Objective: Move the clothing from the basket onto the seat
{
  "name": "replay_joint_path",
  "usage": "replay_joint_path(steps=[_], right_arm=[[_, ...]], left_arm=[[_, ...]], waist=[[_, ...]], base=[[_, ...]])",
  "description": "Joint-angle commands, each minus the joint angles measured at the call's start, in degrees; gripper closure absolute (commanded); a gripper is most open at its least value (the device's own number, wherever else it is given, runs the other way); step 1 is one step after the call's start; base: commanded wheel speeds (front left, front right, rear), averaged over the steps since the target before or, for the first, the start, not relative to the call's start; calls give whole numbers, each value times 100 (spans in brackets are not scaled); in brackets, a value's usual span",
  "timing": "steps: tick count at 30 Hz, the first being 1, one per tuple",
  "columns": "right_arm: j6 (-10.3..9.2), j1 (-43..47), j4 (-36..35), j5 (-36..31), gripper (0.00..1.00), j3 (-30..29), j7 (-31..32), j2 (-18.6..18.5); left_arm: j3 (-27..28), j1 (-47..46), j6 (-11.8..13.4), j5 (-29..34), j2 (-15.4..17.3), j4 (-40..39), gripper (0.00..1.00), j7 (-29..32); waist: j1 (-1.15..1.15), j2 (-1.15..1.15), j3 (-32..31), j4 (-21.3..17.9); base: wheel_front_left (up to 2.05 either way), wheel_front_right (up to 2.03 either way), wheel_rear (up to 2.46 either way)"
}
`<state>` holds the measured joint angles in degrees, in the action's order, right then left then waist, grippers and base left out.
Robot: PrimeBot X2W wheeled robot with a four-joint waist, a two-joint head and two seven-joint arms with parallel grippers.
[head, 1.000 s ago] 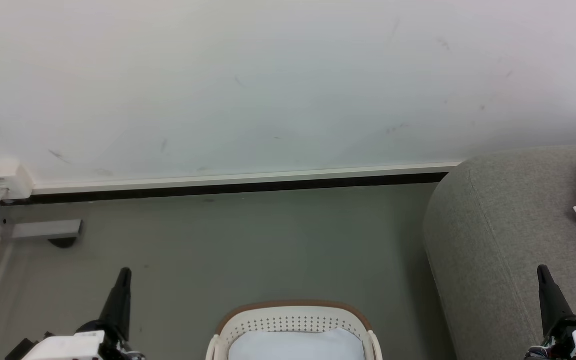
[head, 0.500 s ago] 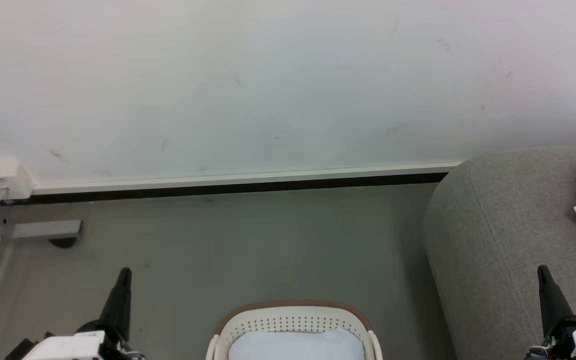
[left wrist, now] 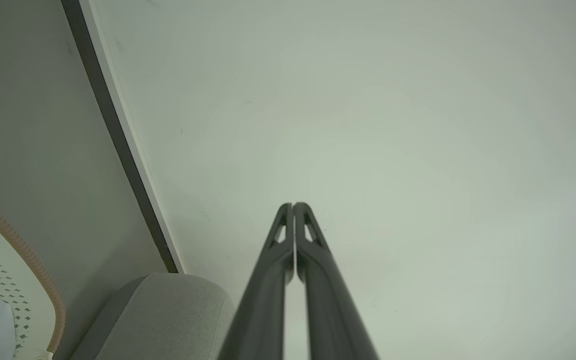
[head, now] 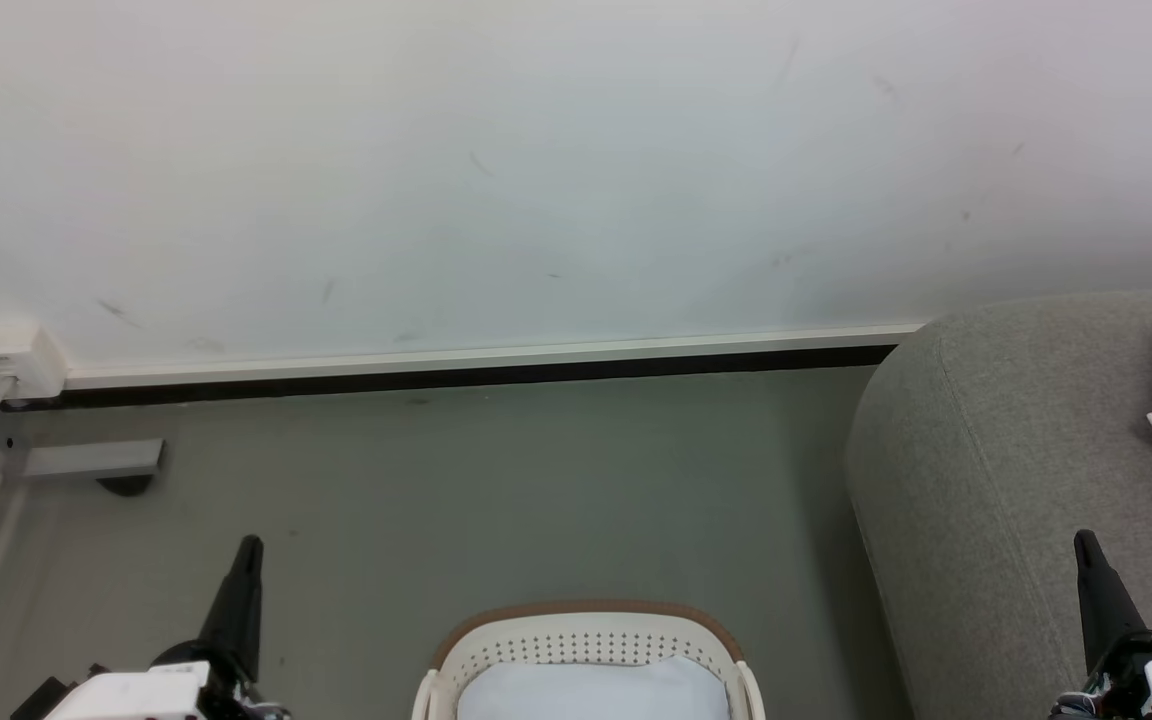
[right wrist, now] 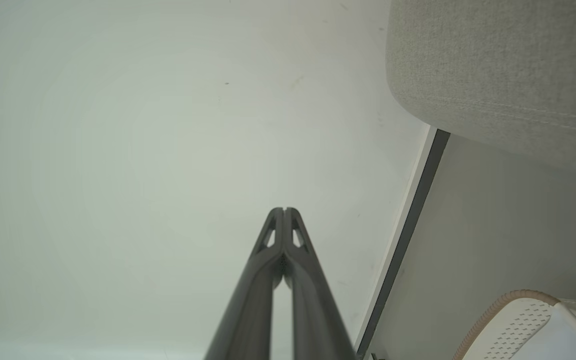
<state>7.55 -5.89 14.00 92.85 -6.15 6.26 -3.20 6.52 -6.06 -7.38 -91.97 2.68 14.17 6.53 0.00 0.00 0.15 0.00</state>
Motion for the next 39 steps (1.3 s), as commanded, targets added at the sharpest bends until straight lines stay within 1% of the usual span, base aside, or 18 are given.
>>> replay_joint_path(steps=[1,39], right_arm=[[-12,-66,0,-36,100,-26,19,8],[-12,-68,1,-51,100,-42,24,17]], left_arm=[[3,-52,-26,-80,39,-14,100,23],[4,-52,-26,-80,39,-14,100,23]], waist=[[0,0,0,0],[0,0,0,0]], base=[[0,0,0],[0,0,0]])
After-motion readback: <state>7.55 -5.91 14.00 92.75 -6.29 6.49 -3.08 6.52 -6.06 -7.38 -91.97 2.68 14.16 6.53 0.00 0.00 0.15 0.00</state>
